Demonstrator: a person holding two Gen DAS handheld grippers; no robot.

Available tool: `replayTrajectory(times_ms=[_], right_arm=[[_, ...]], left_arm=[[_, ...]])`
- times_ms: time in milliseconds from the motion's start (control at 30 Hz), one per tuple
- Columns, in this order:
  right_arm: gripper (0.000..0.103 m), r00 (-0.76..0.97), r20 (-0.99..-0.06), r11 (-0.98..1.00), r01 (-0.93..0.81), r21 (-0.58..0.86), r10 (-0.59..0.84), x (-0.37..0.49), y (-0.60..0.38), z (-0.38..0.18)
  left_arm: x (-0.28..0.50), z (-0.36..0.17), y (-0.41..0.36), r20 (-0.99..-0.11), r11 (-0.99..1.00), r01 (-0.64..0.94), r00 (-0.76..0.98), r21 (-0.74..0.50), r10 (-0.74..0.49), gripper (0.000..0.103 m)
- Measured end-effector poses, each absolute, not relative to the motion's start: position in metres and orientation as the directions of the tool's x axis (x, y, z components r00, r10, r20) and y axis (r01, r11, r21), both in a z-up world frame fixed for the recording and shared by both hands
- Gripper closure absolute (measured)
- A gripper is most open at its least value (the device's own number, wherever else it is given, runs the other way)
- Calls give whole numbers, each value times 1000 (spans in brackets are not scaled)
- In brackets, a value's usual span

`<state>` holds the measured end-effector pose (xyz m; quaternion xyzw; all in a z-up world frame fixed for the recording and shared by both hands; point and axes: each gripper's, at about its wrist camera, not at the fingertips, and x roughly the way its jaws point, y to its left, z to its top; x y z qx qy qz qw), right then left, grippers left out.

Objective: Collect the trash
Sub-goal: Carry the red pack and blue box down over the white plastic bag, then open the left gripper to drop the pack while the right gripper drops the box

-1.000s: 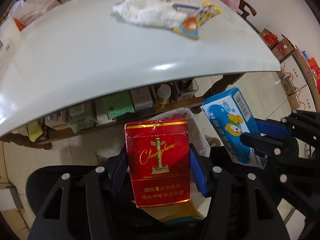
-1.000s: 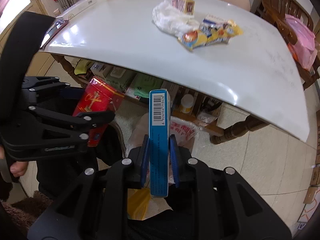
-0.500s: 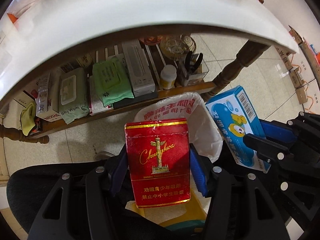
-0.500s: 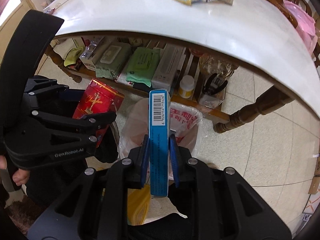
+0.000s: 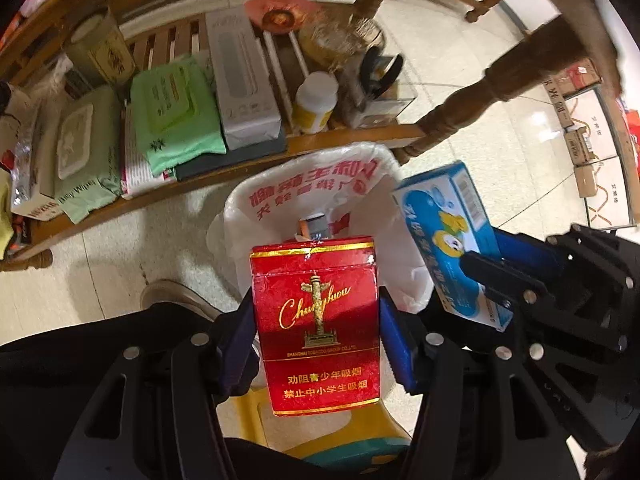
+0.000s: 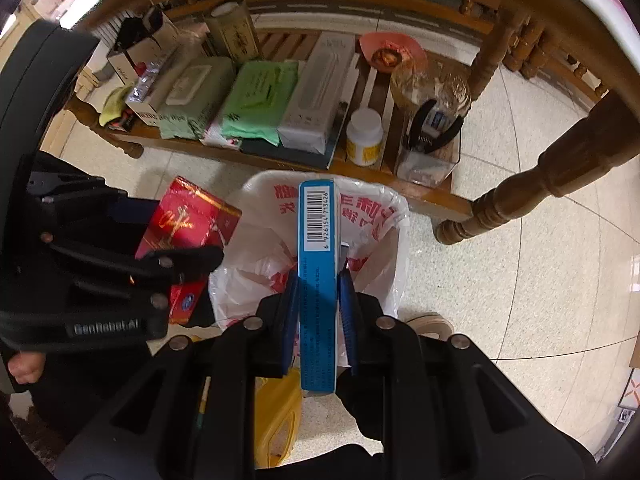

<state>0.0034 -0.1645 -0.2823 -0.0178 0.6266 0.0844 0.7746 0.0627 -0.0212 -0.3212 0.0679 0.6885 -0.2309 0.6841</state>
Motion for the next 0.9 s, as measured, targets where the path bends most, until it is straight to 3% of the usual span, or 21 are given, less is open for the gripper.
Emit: replayTrajectory(times_ms=[600,900], right_arm=[[83,-3,-989,986,-85,146,146,28,-173,-384],[82,-8,-990,987,-70,142,142,35,-173,-398]], left_arm=[[94,-426,-37,-956,918,313,-240,-243,-171,47],[94,-455,-36,-947,929,302,-297,-213,-121,46]])
